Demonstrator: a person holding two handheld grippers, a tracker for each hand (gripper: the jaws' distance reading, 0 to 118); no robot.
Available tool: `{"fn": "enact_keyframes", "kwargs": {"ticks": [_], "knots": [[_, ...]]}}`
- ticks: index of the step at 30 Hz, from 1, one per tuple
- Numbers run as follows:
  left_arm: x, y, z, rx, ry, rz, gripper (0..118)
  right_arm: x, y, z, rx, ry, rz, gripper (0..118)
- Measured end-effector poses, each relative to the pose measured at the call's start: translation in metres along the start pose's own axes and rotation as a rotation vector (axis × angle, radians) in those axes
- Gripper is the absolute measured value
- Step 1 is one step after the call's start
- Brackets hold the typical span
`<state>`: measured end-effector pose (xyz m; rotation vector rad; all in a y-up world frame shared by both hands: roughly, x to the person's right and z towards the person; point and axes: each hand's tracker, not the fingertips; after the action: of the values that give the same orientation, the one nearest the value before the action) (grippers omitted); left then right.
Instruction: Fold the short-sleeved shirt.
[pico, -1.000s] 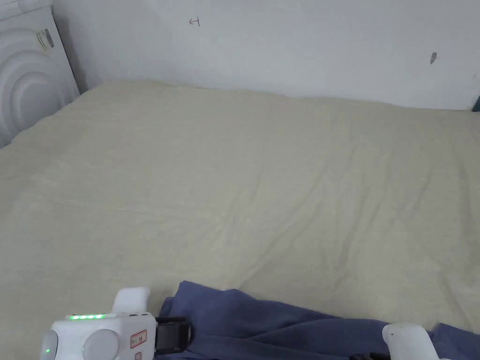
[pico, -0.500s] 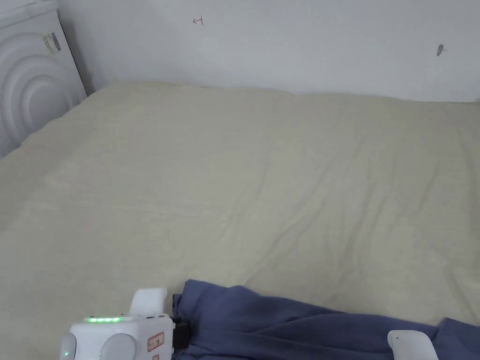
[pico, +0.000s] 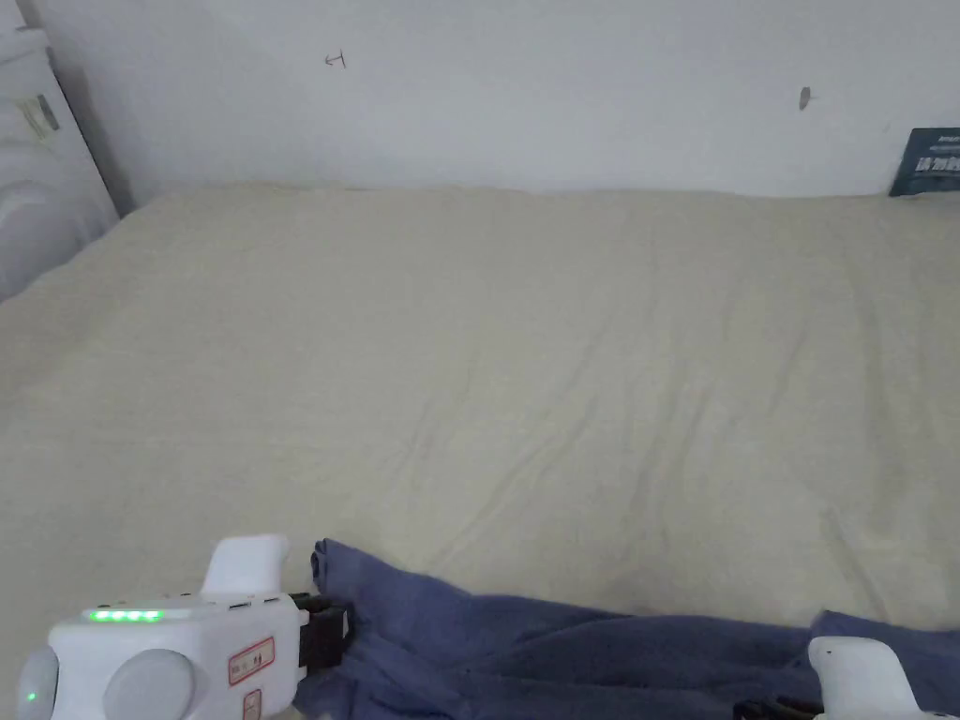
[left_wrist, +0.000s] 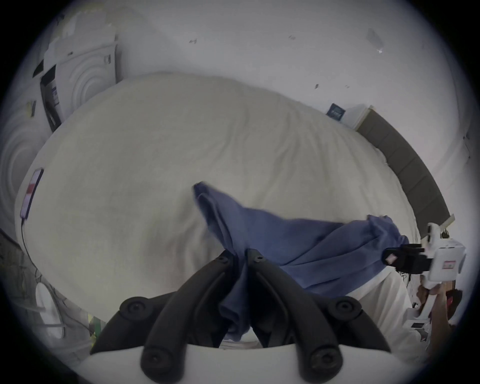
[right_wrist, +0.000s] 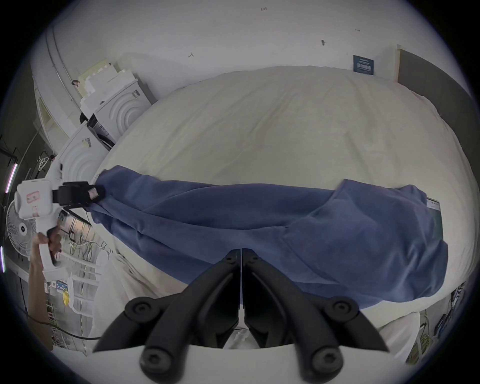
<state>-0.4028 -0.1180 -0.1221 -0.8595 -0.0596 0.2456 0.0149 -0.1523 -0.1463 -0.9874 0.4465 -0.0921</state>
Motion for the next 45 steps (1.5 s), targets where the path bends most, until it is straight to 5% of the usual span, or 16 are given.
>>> {"fn": "enact_keyframes", "kwargs": {"ticks": [18,28,29,33,34,42,44,45], "knots": [[0.230,0.017,-0.062,-0.125,-0.324,-0.369,8,0.062,-0.018,0.071,0.138,-0.049,-0.135,5],[0.283,-0.003,-0.121,-0.277,-0.397,-0.391,11,0.082,-0.023,0.081,0.139,-0.085,-0.183,5],[0.289,-0.007,-0.124,-0.287,-0.383,-0.402,17,0.083,-0.024,0.082,0.137,-0.085,-0.186,5],[0.295,-0.016,-0.133,-0.350,-0.403,-0.416,102,0.086,-0.025,0.081,0.129,-0.093,-0.200,5],[0.295,-0.016,-0.134,-0.359,-0.413,-0.410,105,0.088,-0.025,0.081,0.129,-0.095,-0.202,5],[0.258,0.002,-0.090,-0.257,-0.377,-0.291,103,0.091,-0.027,0.081,0.127,-0.091,-0.213,5],[0.246,0.007,-0.082,-0.198,-0.385,-0.233,91,0.090,-0.028,0.084,0.135,-0.089,-0.211,5],[0.234,0.011,-0.073,-0.154,-0.359,-0.209,69,0.089,-0.028,0.085,0.141,-0.086,-0.213,5]]}}
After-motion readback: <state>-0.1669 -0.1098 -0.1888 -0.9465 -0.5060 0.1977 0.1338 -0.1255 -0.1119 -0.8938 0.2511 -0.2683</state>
